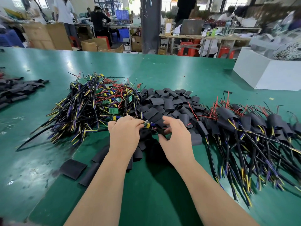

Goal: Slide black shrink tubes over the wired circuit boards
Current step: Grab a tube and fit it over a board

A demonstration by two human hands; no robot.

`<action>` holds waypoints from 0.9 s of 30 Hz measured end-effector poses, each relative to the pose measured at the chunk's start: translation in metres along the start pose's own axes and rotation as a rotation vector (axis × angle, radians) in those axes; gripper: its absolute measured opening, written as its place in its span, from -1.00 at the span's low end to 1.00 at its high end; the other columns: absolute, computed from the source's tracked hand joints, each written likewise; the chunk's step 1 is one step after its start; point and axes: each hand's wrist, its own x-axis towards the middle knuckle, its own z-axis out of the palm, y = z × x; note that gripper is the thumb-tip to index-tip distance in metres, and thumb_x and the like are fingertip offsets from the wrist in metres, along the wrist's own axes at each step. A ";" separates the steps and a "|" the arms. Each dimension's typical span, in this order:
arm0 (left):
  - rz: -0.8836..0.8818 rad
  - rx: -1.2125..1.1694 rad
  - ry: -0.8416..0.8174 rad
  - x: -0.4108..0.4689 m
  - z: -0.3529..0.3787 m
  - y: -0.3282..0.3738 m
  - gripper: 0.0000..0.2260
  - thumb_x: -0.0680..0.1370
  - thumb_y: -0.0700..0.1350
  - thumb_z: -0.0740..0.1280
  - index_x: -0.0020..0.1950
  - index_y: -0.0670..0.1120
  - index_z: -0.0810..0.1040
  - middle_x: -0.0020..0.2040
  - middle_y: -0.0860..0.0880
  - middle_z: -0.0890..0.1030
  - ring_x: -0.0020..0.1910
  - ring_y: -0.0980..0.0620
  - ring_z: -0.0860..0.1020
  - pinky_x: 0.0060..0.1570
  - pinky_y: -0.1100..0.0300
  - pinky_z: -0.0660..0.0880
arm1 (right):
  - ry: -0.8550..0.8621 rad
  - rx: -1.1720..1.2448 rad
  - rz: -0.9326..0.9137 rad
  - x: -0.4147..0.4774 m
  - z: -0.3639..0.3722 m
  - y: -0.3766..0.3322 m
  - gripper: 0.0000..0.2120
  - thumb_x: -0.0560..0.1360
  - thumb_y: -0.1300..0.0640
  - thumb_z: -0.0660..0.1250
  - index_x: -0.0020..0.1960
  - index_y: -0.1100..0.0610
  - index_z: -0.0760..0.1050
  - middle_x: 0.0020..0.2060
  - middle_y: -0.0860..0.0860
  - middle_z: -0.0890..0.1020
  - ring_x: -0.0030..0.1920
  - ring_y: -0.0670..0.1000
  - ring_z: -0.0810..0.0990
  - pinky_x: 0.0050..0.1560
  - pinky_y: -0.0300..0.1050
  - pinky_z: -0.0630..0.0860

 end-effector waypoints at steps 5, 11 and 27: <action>-0.105 -0.030 0.104 0.001 -0.004 -0.004 -0.84 0.60 -0.08 0.28 -0.01 0.04 0.68 -0.10 0.03 0.61 -0.04 -0.06 0.54 -0.12 0.10 0.07 | 0.110 0.041 0.104 -0.001 -0.013 0.002 -0.91 0.39 0.24 0.41 -0.15 0.10 0.54 -0.27 -0.16 0.62 -0.22 -0.17 0.56 -0.20 -0.43 0.38; -0.189 -0.242 0.244 0.001 -0.012 -0.007 -0.86 0.59 -0.14 0.29 0.00 -0.05 0.66 -0.04 0.02 0.64 -0.07 -0.04 0.55 -0.04 0.11 0.18 | 0.365 0.849 0.413 0.016 -0.050 0.014 -0.53 0.39 0.41 0.37 -0.49 0.03 0.25 -0.57 -0.12 0.39 -0.55 -0.03 0.29 -0.45 -0.25 0.22; 0.001 -0.586 0.256 0.002 -0.015 -0.004 -0.88 0.55 -0.25 0.33 -0.01 -0.19 0.66 -0.20 0.17 0.56 -0.18 0.32 0.50 -0.16 0.43 0.39 | 0.300 1.647 0.565 0.022 -0.069 0.018 -0.61 0.29 -0.02 0.41 0.01 0.19 0.51 -0.16 0.09 0.69 -0.22 -0.06 0.67 -0.24 -0.30 0.57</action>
